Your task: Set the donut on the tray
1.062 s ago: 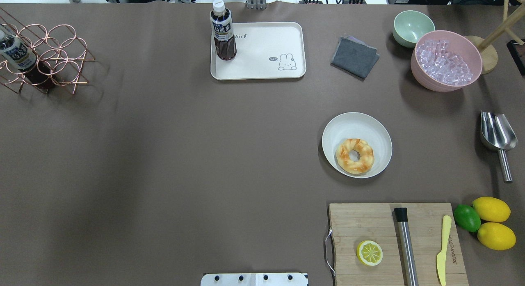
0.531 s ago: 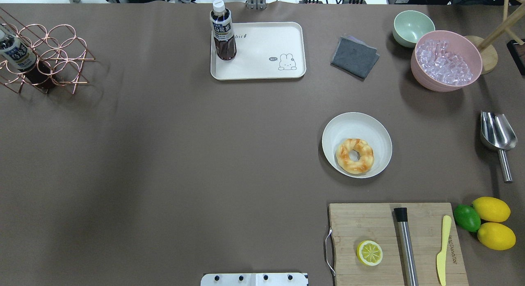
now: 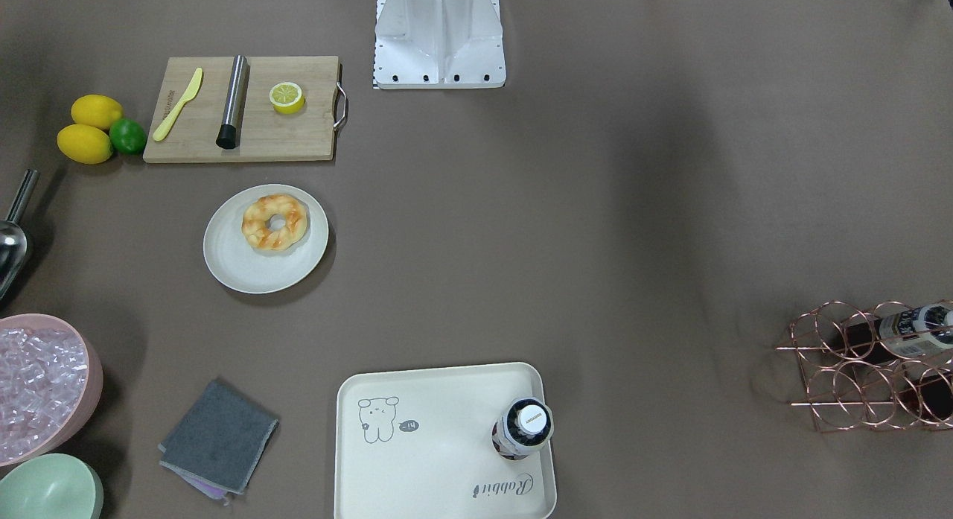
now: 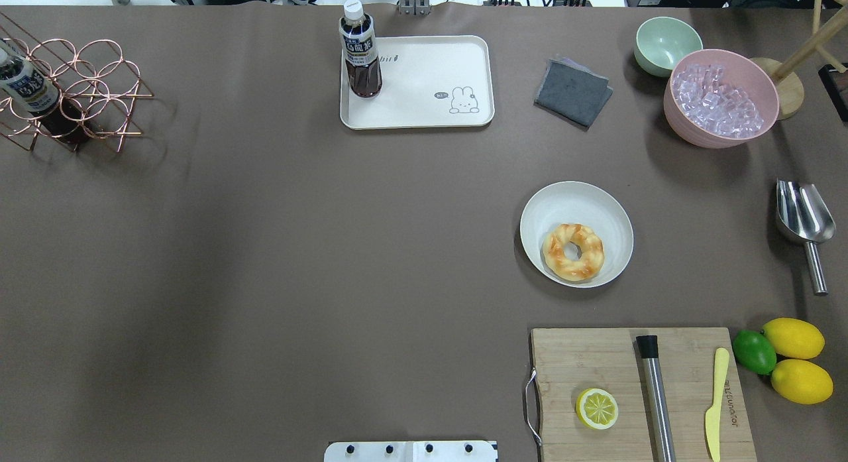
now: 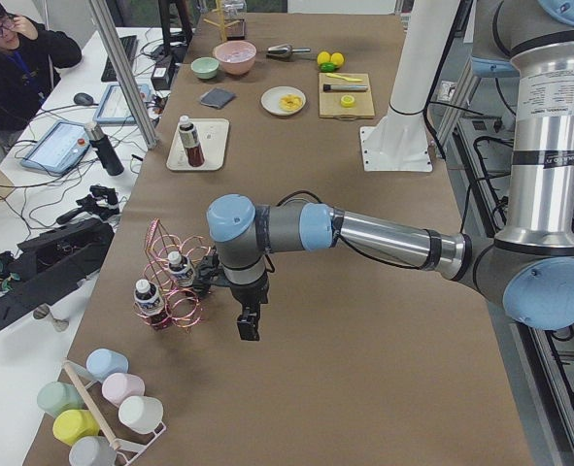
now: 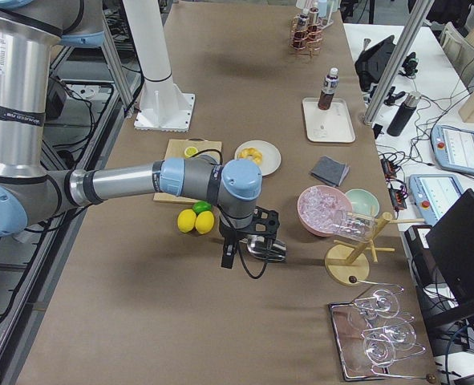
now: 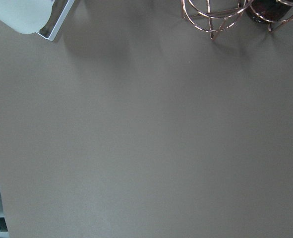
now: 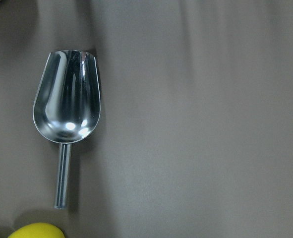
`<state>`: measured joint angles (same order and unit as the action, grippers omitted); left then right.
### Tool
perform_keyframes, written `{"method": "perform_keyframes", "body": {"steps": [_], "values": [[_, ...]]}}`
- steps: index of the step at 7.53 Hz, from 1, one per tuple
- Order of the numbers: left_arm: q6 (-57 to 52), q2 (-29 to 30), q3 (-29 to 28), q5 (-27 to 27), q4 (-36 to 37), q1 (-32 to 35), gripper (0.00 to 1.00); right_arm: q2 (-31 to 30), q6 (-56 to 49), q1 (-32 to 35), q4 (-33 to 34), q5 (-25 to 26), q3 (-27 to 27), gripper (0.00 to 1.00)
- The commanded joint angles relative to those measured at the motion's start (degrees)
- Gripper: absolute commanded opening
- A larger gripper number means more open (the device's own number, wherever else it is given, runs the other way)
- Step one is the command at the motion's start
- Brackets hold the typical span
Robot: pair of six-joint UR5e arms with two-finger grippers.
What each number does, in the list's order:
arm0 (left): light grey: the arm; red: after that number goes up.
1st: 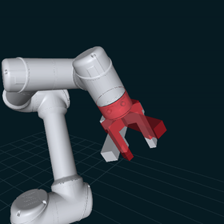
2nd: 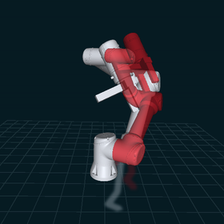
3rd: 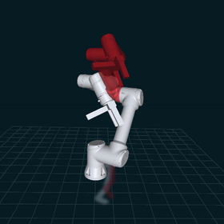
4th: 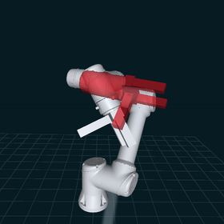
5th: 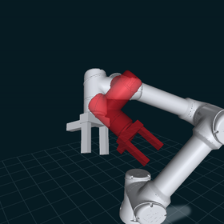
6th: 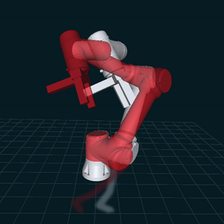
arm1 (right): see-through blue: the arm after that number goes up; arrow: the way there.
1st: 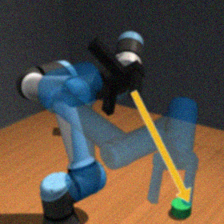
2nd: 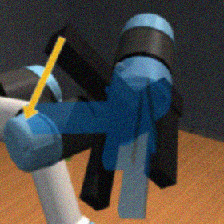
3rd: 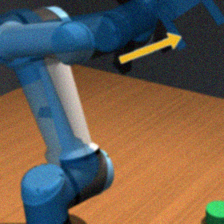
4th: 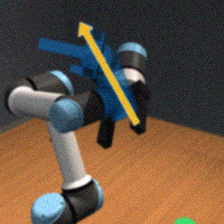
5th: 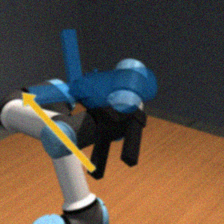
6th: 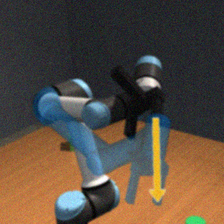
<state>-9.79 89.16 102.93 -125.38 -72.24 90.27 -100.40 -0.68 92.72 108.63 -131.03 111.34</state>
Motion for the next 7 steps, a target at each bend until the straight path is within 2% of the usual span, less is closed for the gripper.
{"method": "perform_keyframes", "body": {"steps": [1,3,7], "values": [[0.0,-0.2,-0.4,0.0,0.1,0.5,0.98,0.5,0.0,0.0,-0.1,-0.2,0.4,1.0],[0.0,0.0,-0.1,0.0,0.1,2.1,0.98,0.5,0.2,-0.1,-4.3,-0.4,-0.6,1.0],[-0.1,-0.1,0.1,-0.4,0.0,3.2,0.98,-0.4,0.1,0.0,-5.1,-1.4,-2.0,1.0]]}}
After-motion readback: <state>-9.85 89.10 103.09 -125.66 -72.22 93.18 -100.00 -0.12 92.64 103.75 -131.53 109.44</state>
